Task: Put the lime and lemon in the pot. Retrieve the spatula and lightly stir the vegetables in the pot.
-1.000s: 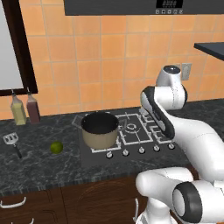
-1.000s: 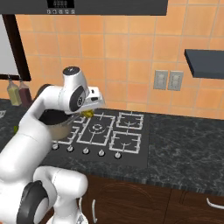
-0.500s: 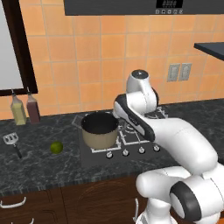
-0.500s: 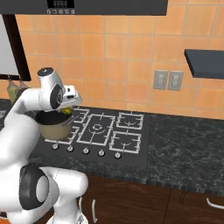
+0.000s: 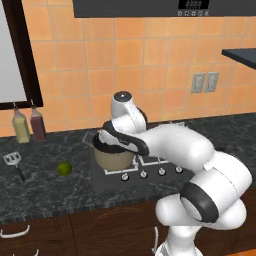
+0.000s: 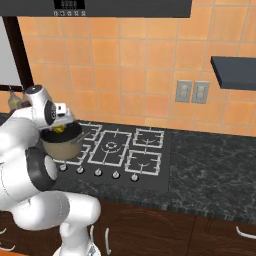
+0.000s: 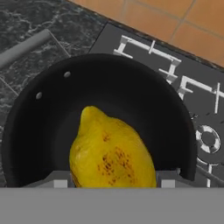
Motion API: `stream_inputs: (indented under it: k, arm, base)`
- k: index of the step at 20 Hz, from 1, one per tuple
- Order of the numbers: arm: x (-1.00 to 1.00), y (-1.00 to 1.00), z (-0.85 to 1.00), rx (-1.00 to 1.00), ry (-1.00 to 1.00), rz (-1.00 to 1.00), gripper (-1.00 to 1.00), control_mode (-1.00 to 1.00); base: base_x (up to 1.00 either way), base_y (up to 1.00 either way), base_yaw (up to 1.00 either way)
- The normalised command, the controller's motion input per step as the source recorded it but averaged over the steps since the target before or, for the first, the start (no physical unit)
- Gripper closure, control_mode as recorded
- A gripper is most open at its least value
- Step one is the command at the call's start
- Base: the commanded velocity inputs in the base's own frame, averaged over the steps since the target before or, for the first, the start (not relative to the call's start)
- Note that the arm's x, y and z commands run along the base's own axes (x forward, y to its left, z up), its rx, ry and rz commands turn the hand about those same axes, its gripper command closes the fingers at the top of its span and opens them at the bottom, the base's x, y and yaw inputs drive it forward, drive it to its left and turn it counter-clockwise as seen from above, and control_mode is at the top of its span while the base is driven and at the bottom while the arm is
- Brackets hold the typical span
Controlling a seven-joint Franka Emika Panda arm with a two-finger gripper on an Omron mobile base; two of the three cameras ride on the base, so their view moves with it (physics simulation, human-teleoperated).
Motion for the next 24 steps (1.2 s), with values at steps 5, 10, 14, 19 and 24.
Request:
stream_inputs:
  k: [5, 10, 14, 19, 24]
  arm:
    - [0.43, 0.46, -0.6, 0.0, 0.11, 0.0, 1.0, -1.0]
    - [0.36, 0.05, -0.45, 0.0, 0.11, -0.02, 1.0, -1.0]
    - [0.31, 0.0, -0.33, 0.0, 0.08, -0.02, 1.0, -1.0]
    - [0.04, -0.02, -0.14, 0.0, 0.01, 0.0, -1.0, -1.0]
    - [-0.21, -0.34, 0.0, 0.0, 0.0, 0.0, -1.0, -1.0]
  base:
    - [0.0, 0.0, 0.0]
    - [0.0, 0.0, 0.0]
    - [0.0, 0.0, 0.0]
    - [0.0, 0.0, 0.0]
    - [0.0, 0.0, 0.0]
